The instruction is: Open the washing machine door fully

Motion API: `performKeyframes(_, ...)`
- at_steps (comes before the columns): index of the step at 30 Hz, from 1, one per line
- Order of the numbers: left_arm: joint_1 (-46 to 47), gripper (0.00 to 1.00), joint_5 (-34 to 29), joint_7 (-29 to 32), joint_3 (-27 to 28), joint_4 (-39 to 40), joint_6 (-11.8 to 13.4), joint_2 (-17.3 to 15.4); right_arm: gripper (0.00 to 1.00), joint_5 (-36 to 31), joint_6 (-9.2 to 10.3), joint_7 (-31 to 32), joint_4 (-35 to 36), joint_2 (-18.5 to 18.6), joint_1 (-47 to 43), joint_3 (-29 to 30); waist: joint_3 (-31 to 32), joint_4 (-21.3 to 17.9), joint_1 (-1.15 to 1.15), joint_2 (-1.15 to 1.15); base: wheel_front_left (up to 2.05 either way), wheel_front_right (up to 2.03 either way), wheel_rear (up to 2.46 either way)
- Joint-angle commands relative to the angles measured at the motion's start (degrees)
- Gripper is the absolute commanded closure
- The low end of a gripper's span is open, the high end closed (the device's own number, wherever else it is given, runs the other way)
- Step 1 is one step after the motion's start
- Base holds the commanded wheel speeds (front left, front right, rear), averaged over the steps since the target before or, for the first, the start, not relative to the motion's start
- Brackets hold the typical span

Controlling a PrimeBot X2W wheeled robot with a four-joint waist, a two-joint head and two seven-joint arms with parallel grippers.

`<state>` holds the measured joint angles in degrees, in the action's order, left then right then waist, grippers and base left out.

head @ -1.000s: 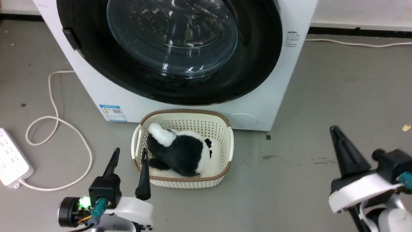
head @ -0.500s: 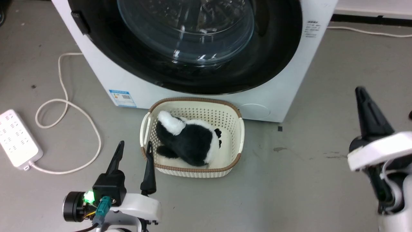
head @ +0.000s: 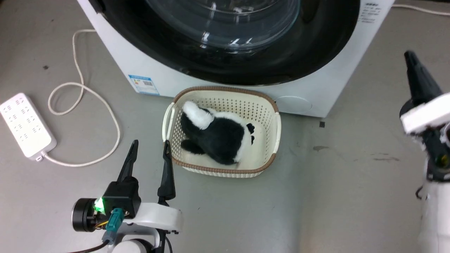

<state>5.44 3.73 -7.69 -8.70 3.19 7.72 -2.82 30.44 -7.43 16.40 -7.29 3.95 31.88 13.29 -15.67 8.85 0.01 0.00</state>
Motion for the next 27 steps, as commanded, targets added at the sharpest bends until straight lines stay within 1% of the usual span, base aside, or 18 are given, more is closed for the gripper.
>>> performKeyframes(1, 1.1, 0.00, 0.2, -0.6, -0.4, 0.3, 0.6, 0.0, 1.00, 1.1, -0.04, 1.1, -1.0, -0.3, 2.7, 0.8, -0.8, 0.5, -0.01, 0.00, 0.00, 0.00, 0.00)
performKeyframes(7, 1.6, 0.00, 0.6, -1.3, -1.4, 0.6, 1.3, 0.0, 1.00, 1.5, -0.04, 6.1, -5.7, -0.4, 9.7, 3.8, -2.9, 2.0, -0.01, 0.00, 0.00, 0.00, 0.00)
performKeyframes(8, 2.0, 0.00, 0.9, -1.7, -1.9, 0.8, 1.8, 0.0, 1.00, 1.3, -0.04, 8.5, -8.2, -0.2, 13.4, 5.9, -3.9, 2.9, -0.01, 0.00, 0.00, 0.00, 0.00)
performKeyframes(9, 2.0, 0.00, 0.9, -1.7, -1.9, 0.8, 1.8, 0.0, 1.00, 1.3, -0.04, 8.5, -8.2, -0.2, 13.4, 5.9, -3.9, 2.9, -0.01, 0.00, 0.00, 0.00, 0.00)
performKeyframes(11, 2.3, 0.00, 1.2, -2.1, -2.5, 0.9, 2.2, 0.0, 1.00, 1.1, -0.04, 11.2, -10.7, 0.1, 16.8, 7.9, -4.9, 3.7, -0.01, 0.00, 0.00, 0.00, 0.00)
performKeyframes(12, 2.3, 0.00, 1.2, -2.1, -2.5, 0.9, 2.2, 0.0, 1.00, 1.1, -0.04, 11.2, -10.7, 0.1, 16.8, 7.9, -4.9, 3.7, -0.01, 0.00, 0.00, 0.00, 0.00)
performKeyframes(13, 2.6, 0.00, 1.5, -2.4, -3.0, 1.1, 2.7, 0.0, 1.00, 1.2, -0.04, 13.9, -14.1, 0.2, 20.4, 11.0, -5.8, 4.4, -0.01, 0.00, 0.00, 0.00, 0.00)
performKeyframes(15, 2.9, 0.00, 1.8, -2.7, -3.6, 1.3, 3.0, 0.0, 1.00, 0.6, -0.04, 15.3, -16.2, 0.7, 22.9, 13.1, -6.4, 5.1, -0.01, 0.00, 0.00, 0.00, 0.00)
performKeyframes(22, 3.8, 0.00, 2.6, -3.5, -5.2, 1.7, 4.4, 0.0, 1.00, 0.0, -0.04, 21.8, -22.0, 1.1, 31.3, 19.4, -8.4, 6.8, -0.01, 0.00, 0.00, 0.00, 0.00)
performKeyframes(27, 4.3, 0.00, 2.9, -4.1, -6.1, 1.9, 5.2, -0.1, 1.00, 0.0, -0.05, 26.7, -24.2, 0.7, 36.8, 23.5, -9.8, 7.8, -0.01, 0.00, 0.00, 0.00, 0.00)
